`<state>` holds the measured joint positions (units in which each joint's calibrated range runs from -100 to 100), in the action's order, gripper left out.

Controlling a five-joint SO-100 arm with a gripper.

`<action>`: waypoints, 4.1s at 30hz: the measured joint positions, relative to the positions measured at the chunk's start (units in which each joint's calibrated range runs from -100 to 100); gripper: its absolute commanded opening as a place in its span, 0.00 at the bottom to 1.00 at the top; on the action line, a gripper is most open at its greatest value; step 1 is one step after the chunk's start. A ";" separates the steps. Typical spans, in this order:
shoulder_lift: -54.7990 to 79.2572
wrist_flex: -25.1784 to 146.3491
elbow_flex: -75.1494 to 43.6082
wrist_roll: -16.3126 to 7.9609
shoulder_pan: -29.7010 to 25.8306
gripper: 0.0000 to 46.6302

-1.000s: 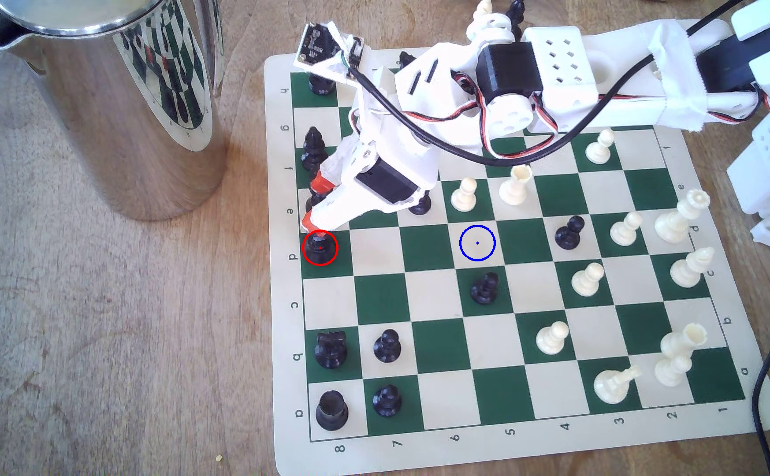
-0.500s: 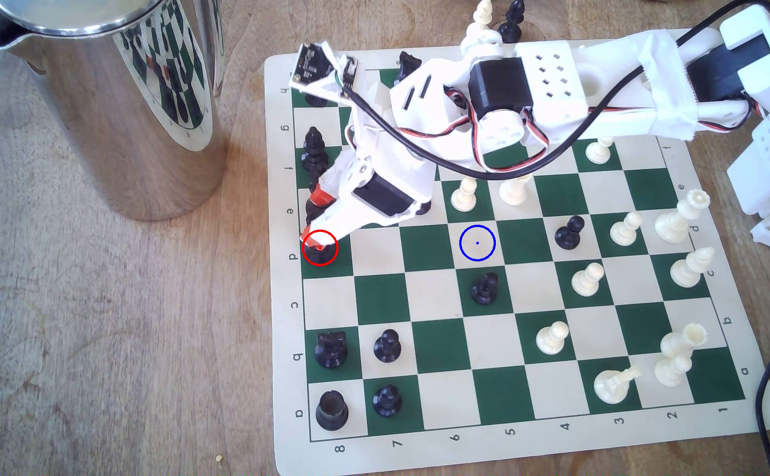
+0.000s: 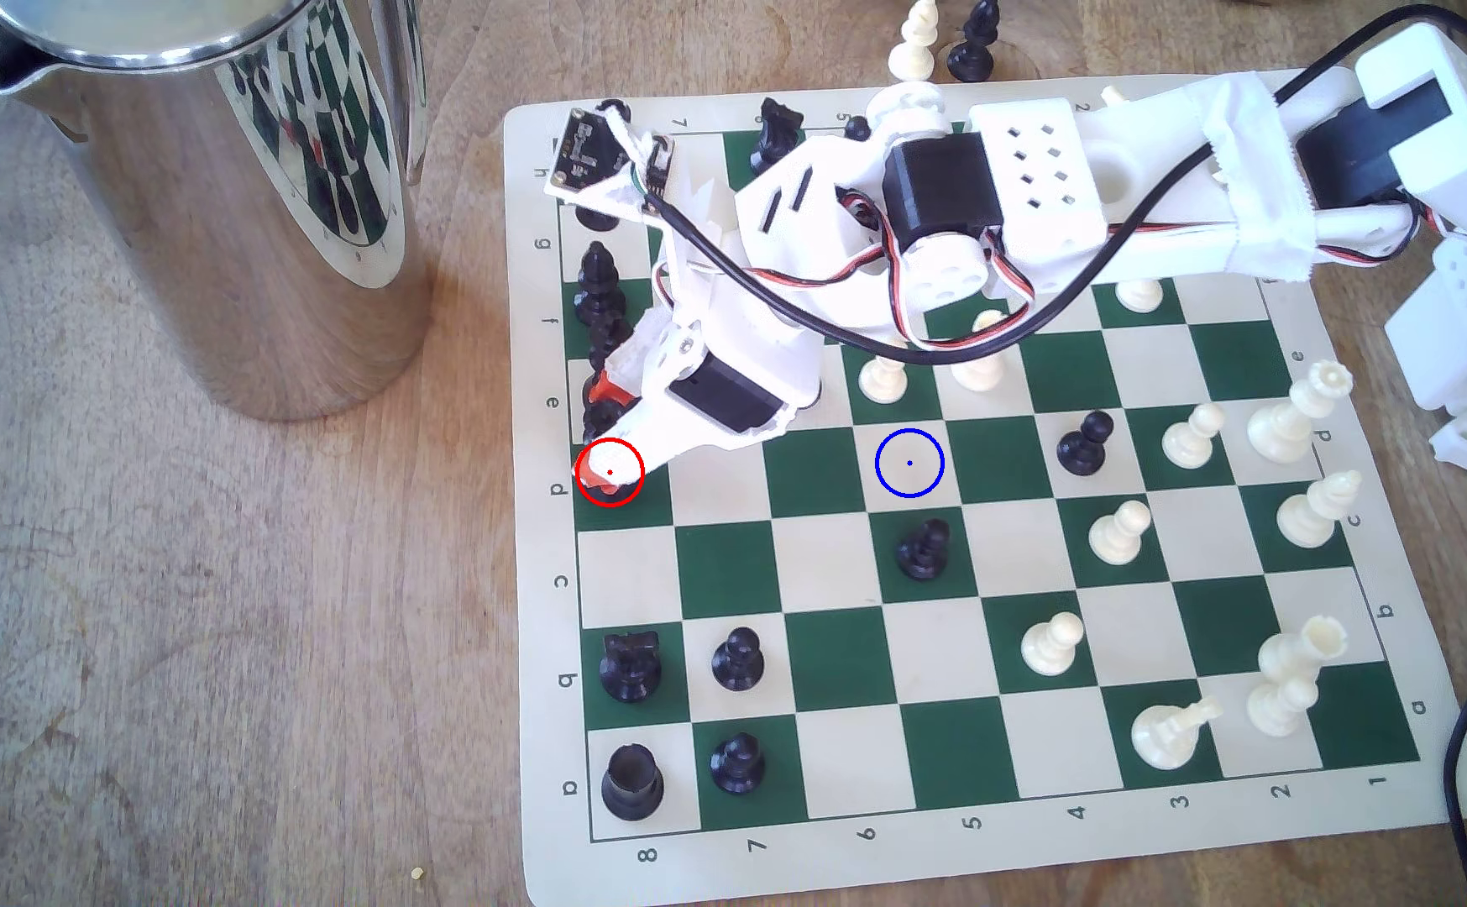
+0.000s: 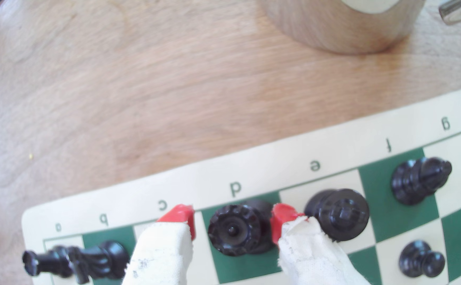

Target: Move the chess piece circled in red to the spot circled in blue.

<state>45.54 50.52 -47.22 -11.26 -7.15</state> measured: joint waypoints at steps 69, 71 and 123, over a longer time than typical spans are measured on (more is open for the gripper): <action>-50.44 -3.19 48.71 -1.27 -1.92 0.01; -53.79 -5.42 55.67 -1.27 -1.92 0.01; -59.57 -25.34 93.54 -1.66 -0.81 0.01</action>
<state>-14.03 25.18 46.32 -12.92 -7.96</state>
